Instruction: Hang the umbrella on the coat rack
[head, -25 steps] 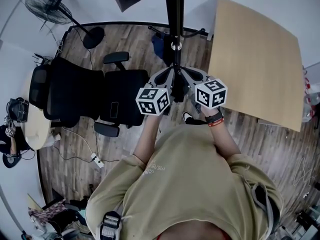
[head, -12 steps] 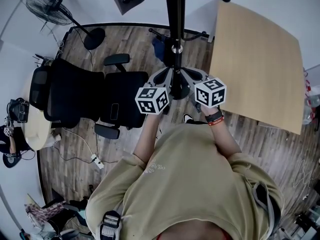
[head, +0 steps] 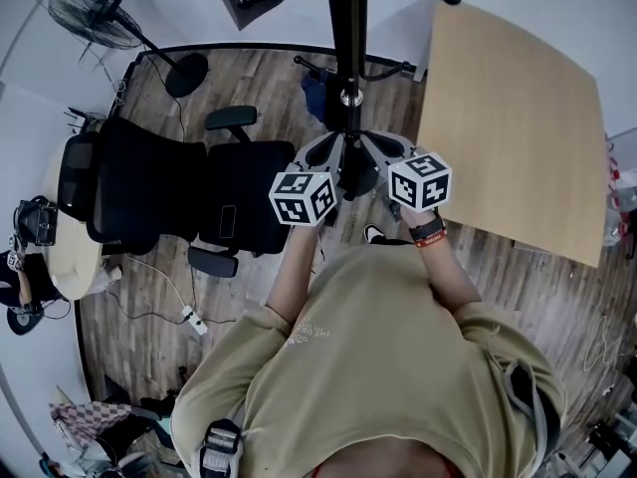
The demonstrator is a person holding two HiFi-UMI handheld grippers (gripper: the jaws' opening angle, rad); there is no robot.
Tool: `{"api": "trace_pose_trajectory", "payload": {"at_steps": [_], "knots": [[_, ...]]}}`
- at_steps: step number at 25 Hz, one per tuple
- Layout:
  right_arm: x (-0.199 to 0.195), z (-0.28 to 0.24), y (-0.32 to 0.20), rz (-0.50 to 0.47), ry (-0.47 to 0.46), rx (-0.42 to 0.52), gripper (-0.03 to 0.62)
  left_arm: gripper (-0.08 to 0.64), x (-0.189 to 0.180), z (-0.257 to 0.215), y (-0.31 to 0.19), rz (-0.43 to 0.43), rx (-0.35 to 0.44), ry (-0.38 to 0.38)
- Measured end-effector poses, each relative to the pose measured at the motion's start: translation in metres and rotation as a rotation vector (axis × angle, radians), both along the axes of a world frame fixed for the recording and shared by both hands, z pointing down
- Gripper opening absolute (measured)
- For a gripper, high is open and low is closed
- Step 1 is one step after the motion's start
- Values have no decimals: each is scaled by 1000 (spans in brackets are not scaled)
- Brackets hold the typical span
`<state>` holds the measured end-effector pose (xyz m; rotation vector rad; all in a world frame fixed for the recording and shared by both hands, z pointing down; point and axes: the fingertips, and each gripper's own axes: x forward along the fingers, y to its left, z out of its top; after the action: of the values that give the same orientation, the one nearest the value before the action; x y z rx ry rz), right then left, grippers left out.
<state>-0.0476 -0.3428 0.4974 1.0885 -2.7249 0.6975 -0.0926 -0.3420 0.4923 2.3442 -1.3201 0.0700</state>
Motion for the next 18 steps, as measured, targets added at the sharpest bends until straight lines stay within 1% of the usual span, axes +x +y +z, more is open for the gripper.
{"api": "trace_pose_trajectory", "payload": {"at_steps": [6, 18], "knots": [[2, 3, -3, -4, 15, 0, 18, 25, 2, 3, -4, -6, -10, 0], [0, 21, -8, -23, 31, -28, 18, 25, 1, 21, -7, -20, -40, -26]]}}
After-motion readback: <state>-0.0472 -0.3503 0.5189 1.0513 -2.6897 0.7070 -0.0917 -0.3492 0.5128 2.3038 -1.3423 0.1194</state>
